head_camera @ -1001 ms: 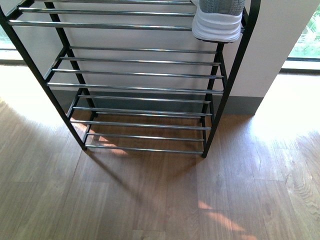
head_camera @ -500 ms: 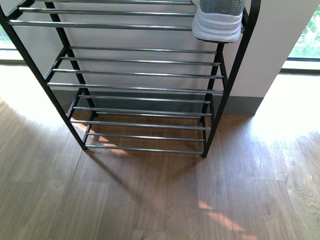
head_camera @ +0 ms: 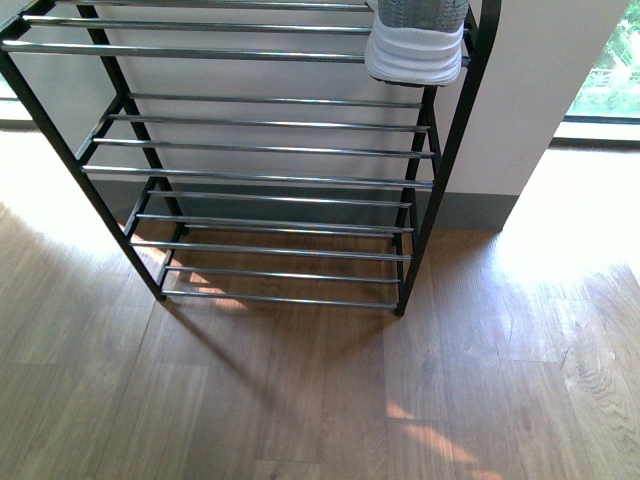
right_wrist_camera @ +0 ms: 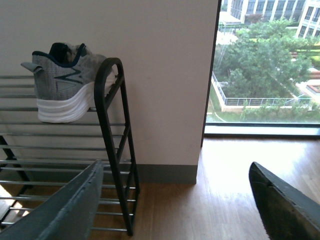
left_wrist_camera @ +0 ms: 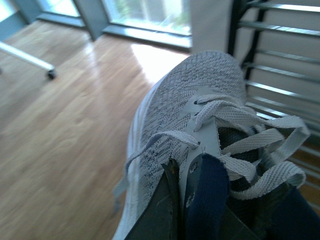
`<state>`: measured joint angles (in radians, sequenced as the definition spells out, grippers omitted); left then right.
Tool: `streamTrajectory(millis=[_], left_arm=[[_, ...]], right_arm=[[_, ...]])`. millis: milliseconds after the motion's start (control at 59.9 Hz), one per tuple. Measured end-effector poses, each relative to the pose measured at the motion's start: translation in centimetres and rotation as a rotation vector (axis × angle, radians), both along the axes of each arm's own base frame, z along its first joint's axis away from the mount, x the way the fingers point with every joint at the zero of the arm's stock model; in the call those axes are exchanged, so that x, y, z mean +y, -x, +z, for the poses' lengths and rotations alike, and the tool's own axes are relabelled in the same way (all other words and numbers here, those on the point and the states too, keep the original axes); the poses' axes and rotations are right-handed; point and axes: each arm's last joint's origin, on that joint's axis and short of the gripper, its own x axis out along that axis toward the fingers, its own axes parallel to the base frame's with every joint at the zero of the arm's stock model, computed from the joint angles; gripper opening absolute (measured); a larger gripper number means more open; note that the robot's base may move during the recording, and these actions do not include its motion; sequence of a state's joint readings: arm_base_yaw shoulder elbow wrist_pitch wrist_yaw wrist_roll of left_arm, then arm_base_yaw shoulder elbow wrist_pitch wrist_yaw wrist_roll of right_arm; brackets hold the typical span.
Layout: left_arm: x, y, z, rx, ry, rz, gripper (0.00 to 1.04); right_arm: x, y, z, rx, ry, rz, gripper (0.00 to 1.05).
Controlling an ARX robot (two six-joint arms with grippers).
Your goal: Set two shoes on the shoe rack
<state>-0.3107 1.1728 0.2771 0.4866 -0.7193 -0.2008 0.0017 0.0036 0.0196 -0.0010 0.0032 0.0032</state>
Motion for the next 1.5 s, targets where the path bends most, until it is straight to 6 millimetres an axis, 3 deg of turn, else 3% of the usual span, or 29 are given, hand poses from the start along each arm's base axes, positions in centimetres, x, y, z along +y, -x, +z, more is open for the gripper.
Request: streamTrajectory(millis=[150, 317, 384, 517, 651, 901, 1018, 1218, 1368, 1501], left_arm=[[-1.7, -4.1, 2.7, -0.106, 0.057, -0.158, 0.02], [-5.7, -12.4, 7.6, -0.094, 0.095, -0.302, 0.02], [-7.1, -14.7, 8.8, -0.106, 0.095, -0.325, 0.02], [-9.7, -18.7, 10.4, -0.119, 0.123, -0.355, 0.02], [-12.3, -21.7, 10.1, -0.076, 0.171, -0.364, 0.02], [-17.0, -24.2, 6.7, -0.002, 0.259, -0.428, 0.02], [-17.9, -25.6, 5.2, 0.02, 0.294, -0.427, 0.02], [-18.2, -26.3, 5.0, 0.023, 0.381, -0.385, 0.02], [-18.1, -26.3, 5.1, 0.024, 0.446, -0.429, 0.26], [-16.6, -24.9, 5.9, 0.006, 0.462, -0.432, 0.47]], right_arm=[[0.0, 0.0, 0.0, 0.0, 0.0, 0.003, 0.96], [0.0, 0.0, 0.0, 0.0, 0.0, 0.002, 0.96], [0.0, 0.0, 0.0, 0.0, 0.0, 0.003, 0.96], [0.0, 0.0, 0.0, 0.0, 0.0, 0.002, 0.96], [0.0, 0.0, 0.0, 0.001, 0.0, 0.003, 0.96], [0.0, 0.0, 0.0, 0.0, 0.0, 0.003, 0.96], [0.0, 0.0, 0.0, 0.0, 0.0, 0.002, 0.96], [0.0, 0.0, 0.0, 0.0, 0.0, 0.003, 0.96], [0.0, 0.0, 0.0, 0.0, 0.0, 0.003, 0.96], [0.0, 0.0, 0.0, 0.0, 0.0, 0.003, 0.96]])
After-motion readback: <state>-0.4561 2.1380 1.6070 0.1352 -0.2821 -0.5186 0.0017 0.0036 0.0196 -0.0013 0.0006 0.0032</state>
